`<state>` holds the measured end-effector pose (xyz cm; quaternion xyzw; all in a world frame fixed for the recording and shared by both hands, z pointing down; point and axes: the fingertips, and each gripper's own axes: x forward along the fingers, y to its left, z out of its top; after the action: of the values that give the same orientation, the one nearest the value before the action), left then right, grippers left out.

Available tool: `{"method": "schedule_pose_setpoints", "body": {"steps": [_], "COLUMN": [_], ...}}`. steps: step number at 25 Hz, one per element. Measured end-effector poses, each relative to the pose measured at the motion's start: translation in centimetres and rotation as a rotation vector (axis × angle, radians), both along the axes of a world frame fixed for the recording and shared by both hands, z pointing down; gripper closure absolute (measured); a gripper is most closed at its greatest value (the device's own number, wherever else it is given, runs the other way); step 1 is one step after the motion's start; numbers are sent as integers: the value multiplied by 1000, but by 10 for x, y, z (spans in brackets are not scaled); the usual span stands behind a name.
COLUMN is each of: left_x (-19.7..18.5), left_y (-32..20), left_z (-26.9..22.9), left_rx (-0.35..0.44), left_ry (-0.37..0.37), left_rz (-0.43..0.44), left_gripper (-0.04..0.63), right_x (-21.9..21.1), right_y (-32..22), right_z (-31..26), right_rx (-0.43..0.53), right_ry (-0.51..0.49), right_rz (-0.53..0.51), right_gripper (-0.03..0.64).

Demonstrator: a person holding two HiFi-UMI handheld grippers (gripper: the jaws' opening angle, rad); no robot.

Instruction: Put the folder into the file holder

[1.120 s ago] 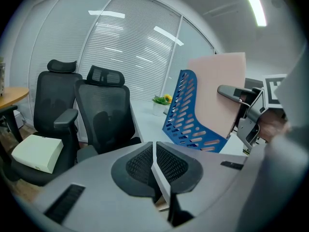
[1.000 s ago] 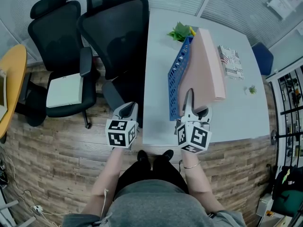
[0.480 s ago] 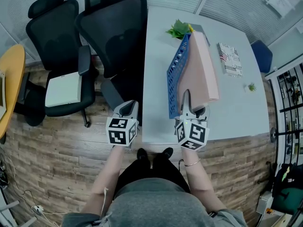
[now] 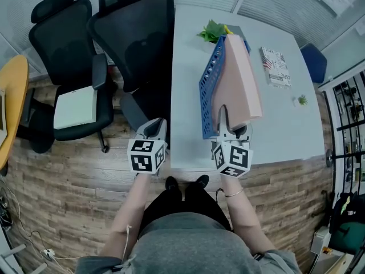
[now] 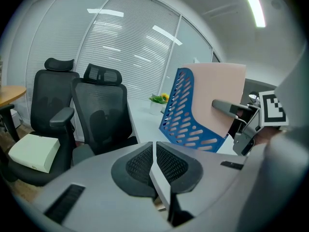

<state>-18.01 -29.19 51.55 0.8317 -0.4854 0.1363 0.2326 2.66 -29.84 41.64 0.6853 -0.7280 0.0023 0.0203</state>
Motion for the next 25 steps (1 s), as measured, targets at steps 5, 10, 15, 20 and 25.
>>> {"method": "schedule_pose_setpoints", "body": {"steps": [5, 10, 15, 20, 25], "left_x": [4, 6, 8, 11, 12], "left_y": [4, 11, 17, 26, 35], "left_z": [1, 1, 2, 3, 3], "left_rx": [-2, -7, -6, -8, -4], "left_ry": [-2, 0, 11, 7, 1], "left_rz": [8, 8, 10, 20, 45], "left_gripper": [560, 560, 560, 560, 560], "right_x": [2, 0, -3, -7, -8], "right_y": [2, 5, 11, 24, 45], "right_z": [1, 5, 14, 23, 32], "right_rx": [-1, -20, -68, -93, -121], "right_ry": [-13, 23, 50, 34, 37], "right_rz": [-40, -75, -118, -174, -192], "right_gripper": [434, 426, 412, 377, 379]}}
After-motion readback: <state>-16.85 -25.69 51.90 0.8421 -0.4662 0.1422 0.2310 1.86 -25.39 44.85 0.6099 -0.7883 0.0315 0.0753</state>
